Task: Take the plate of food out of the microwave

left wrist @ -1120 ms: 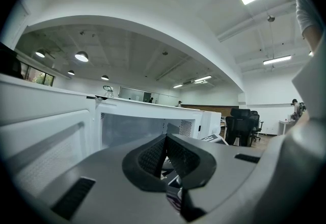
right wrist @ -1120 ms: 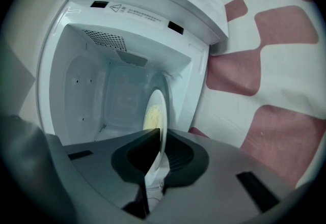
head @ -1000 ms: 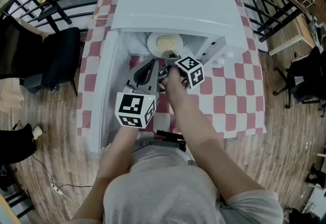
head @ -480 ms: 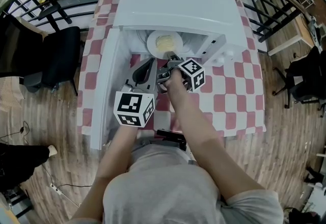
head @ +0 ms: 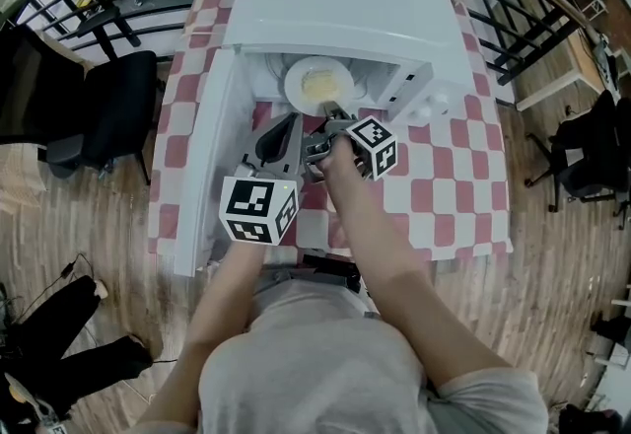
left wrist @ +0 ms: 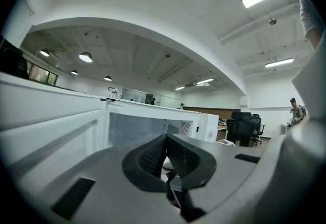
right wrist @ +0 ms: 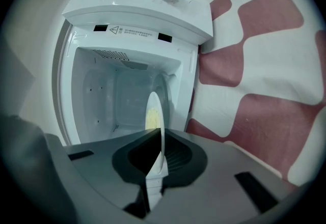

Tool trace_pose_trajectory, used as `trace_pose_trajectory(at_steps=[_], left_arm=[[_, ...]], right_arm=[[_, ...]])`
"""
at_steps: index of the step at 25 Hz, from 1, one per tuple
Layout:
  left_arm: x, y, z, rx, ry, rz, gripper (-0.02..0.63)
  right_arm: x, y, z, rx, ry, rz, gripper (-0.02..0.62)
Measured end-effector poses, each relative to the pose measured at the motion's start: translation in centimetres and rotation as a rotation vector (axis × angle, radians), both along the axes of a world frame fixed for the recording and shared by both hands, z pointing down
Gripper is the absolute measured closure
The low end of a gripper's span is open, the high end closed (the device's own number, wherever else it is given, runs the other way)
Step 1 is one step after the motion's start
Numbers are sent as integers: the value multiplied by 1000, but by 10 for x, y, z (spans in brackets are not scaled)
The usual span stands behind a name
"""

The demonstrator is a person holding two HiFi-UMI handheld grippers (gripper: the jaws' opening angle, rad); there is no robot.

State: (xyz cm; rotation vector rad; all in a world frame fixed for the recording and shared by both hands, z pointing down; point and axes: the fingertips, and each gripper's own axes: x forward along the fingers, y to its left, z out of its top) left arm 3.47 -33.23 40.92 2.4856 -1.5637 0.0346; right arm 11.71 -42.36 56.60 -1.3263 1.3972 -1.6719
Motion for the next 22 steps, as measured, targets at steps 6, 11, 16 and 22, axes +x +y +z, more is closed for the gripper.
trace_pose_trajectory(at_steps=[6, 11, 16, 22], left_arm=[[5, 10, -2, -5, -4, 0, 603], [8, 14, -4, -1, -6, -2, 603], [13, 18, -8, 3, 0, -2, 603], [12, 23, -10, -1, 14, -17, 603]], right_arm=[[2, 9, -11, 12, -14, -6, 565], [5, 15, -19, 26, -17, -2, 565], [10, 24, -26, 35, -26, -5, 563], [14, 35, -36, 49, -21, -23, 563]])
